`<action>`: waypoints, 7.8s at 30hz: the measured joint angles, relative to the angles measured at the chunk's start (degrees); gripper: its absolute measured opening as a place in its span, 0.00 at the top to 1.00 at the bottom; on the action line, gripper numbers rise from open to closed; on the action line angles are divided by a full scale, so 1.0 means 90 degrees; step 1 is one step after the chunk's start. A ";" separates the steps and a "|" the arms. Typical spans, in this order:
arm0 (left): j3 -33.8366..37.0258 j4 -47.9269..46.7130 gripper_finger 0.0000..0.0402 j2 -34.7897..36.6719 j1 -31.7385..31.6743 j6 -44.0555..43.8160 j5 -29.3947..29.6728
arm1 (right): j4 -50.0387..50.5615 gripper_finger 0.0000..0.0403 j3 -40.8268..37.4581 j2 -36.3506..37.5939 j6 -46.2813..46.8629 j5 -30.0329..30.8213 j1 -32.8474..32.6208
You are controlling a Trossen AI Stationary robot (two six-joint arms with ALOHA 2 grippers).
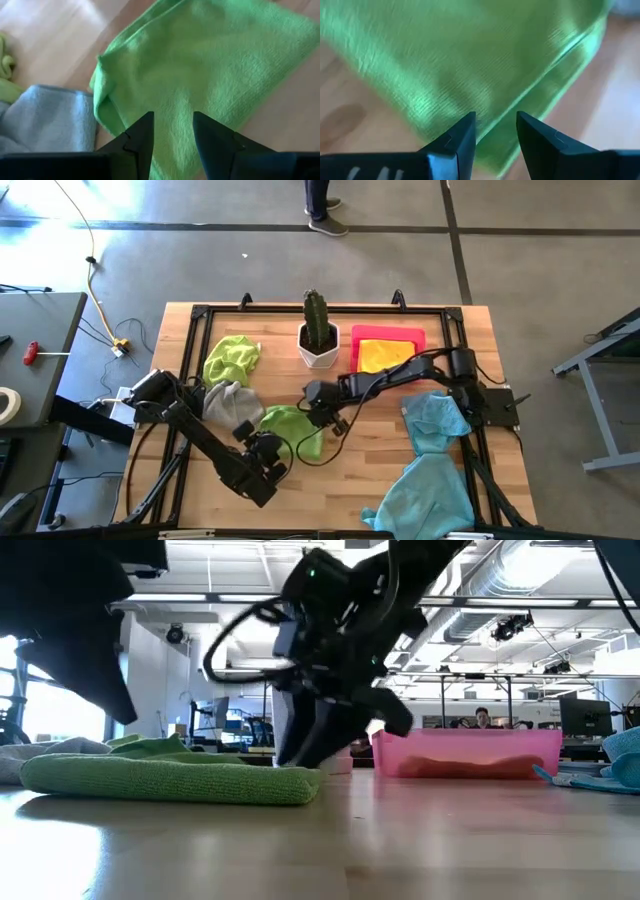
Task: Fold microfiber towels
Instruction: Put the green microfiber towel into the red bin
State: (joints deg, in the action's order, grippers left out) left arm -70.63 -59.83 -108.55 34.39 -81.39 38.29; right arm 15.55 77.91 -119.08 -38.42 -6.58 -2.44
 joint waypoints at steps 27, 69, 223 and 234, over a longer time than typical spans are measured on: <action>0.0916 -0.0025 0.69 0.0002 -0.1023 0.1342 0.0516 | 0.1105 0.67 -0.0023 0.0169 0.5680 -0.0021 -0.1607; -0.0092 0.3018 0.56 0.0124 0.0485 0.3051 -0.0663 | -0.0745 0.49 -0.0010 -0.0113 0.2273 0.1208 -0.2992; -0.0090 0.2129 0.56 0.1353 0.1916 0.1730 -0.0991 | 0.6494 1.00 0.0000 0.3161 1.1077 0.5137 0.2810; -0.0090 0.2110 0.56 0.1353 0.2012 0.1565 -0.0978 | 0.3388 1.00 0.0000 0.3251 0.9555 0.4762 0.3331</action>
State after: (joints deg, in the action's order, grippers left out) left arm -71.44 -40.84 -96.38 52.50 -67.31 29.48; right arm 46.05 77.91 -89.82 47.57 36.28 27.54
